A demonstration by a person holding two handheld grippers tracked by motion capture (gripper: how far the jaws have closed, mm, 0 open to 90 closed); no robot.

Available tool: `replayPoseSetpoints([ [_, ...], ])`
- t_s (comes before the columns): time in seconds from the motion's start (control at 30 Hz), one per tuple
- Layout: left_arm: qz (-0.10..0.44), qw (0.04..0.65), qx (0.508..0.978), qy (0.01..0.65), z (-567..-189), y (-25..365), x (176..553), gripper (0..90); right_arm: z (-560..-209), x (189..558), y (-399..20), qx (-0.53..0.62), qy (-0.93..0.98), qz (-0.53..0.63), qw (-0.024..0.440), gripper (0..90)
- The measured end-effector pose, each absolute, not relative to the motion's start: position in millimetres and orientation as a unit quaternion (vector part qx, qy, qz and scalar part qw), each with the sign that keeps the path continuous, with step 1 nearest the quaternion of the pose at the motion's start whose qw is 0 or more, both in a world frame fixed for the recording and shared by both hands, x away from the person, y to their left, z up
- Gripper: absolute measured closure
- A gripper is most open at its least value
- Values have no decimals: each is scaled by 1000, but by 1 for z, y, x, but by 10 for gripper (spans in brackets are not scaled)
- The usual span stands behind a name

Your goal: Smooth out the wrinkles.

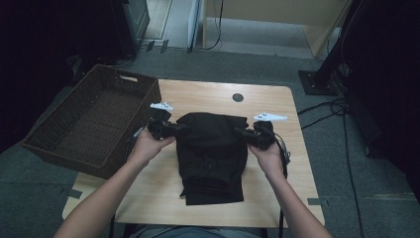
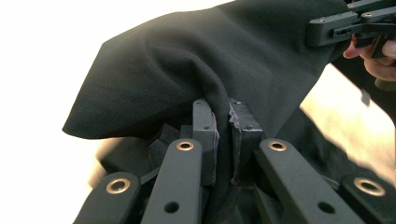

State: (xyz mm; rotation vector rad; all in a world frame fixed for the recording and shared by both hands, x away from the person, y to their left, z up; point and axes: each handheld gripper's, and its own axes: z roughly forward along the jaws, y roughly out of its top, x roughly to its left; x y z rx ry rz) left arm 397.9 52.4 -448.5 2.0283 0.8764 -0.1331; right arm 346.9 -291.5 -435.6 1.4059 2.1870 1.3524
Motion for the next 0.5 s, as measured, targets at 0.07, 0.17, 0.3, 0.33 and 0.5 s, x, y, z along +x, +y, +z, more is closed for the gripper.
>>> replayPoseSetpoints([
  [0.07,-59,443,822,355,-454,53,394,831,-452,332,-290,479,751,445,90,847],
  [0.17,-69,426,828,359,-471,52,385,830,-475,322,-287,488,759,424,75,846],
  [0.3,-79,414,828,369,-489,52,383,829,-498,319,-287,502,762,404,69,844],
  [0.33,-79,414,828,369,-489,52,383,830,-498,319,-287,502,762,404,69,844],
  [0.5,-71,400,835,371,-501,44,387,831,-507,329,-287,506,761,401,68,842],
])
